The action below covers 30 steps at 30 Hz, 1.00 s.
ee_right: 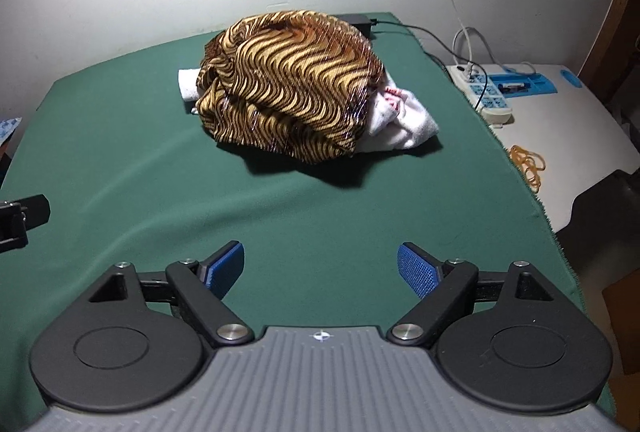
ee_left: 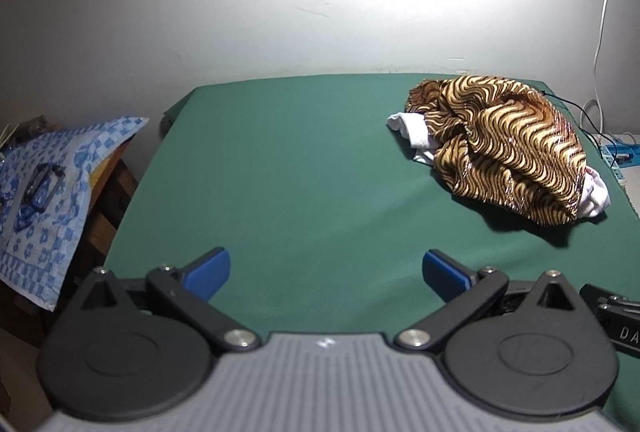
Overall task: Fold clothes
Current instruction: 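Move both grippers toward the brown-gold garment pile, fingers open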
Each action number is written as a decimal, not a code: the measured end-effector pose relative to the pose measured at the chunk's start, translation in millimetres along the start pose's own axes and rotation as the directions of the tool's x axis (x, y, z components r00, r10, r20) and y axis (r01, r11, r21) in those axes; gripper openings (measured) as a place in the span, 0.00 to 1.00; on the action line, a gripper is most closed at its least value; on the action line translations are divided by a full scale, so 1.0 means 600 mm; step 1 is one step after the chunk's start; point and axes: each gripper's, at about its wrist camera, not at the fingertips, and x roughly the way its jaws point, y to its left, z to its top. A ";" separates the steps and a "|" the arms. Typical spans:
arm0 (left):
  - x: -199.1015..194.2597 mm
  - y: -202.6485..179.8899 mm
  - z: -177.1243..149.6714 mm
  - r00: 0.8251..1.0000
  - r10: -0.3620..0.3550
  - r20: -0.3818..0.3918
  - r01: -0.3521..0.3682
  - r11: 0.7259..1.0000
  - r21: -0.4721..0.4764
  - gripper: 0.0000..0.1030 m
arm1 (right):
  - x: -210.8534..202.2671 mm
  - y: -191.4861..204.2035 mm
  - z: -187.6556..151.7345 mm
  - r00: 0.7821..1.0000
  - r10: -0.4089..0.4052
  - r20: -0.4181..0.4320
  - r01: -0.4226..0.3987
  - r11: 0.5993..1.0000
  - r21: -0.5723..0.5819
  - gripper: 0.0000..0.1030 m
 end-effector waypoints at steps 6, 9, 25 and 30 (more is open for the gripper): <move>-0.023 -0.026 0.026 0.998 -0.015 0.063 0.013 1.000 0.027 1.00 | -0.060 -0.006 0.041 0.993 -0.002 0.118 -0.002 1.000 0.029 0.85; -0.028 -0.035 0.032 0.997 -0.024 0.074 0.021 0.999 0.035 1.00 | -0.062 -0.015 0.051 0.991 -0.020 0.133 0.010 0.997 0.072 0.85; -0.025 -0.121 0.008 0.994 -0.097 0.039 0.093 0.990 0.107 1.00 | -0.051 -0.074 0.048 0.985 -0.083 0.150 0.060 0.986 0.154 0.85; -0.023 -0.143 0.002 0.994 -0.108 0.029 0.103 0.986 0.132 1.00 | -0.047 -0.085 0.043 0.987 -0.083 0.139 0.061 0.986 0.155 0.85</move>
